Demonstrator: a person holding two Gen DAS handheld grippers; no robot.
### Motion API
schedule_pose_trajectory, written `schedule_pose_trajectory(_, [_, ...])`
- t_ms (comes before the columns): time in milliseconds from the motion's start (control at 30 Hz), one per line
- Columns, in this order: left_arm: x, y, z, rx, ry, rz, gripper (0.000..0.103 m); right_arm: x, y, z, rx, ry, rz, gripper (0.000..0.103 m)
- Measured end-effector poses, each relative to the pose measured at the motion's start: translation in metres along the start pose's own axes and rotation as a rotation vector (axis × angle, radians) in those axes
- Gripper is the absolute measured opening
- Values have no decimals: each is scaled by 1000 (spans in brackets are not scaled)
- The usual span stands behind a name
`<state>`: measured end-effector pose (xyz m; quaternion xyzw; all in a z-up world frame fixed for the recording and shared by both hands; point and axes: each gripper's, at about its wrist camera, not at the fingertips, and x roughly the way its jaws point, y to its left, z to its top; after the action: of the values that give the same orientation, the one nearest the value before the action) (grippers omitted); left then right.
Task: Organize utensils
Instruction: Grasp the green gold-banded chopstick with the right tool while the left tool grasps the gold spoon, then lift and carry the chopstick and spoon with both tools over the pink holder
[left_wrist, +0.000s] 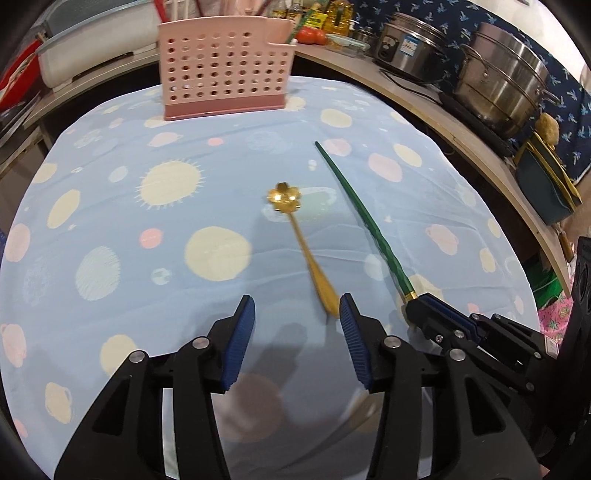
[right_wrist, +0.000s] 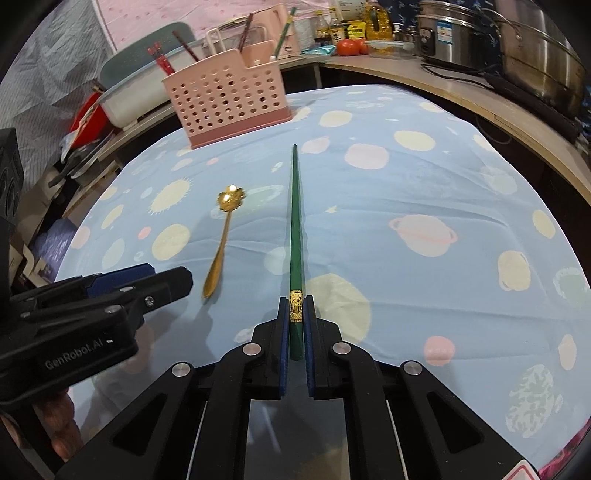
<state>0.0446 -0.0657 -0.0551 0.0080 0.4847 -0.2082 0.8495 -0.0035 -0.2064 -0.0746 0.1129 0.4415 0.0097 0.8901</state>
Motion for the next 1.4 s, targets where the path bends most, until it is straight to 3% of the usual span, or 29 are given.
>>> schedule_pose_trajectory(200, [20,-12,3,24,20,12,43,2,-7,-1,17,9,11,7])
schedule_pose_trajectory(267, [21,-13,3,34,16,17,37,3,-7,-1,19,10,14,7])
schedule_pose_trajectory(433, [20,-8,1,42,18,12,11,4,-8,-1,22,8,15,7])
schedule_pose_trajectory(667, [11,-1,-1,18,14,-4,10,2,-8,-1,22,6,17,7])
schedule_pose_trajectory(1167, [-45,18,25,-34,-131,3,9,-35,3,20,18,-93,60,7])
schedule_pose_trajectory(1267, [-51,21,32,-38,-150,10,1,-42,6,25,17,-111,71,7])
schedule_pose_trajectory(1400, [-56,26,39,-38,-168,19,1,-49,10,33,23,-130,92,7])
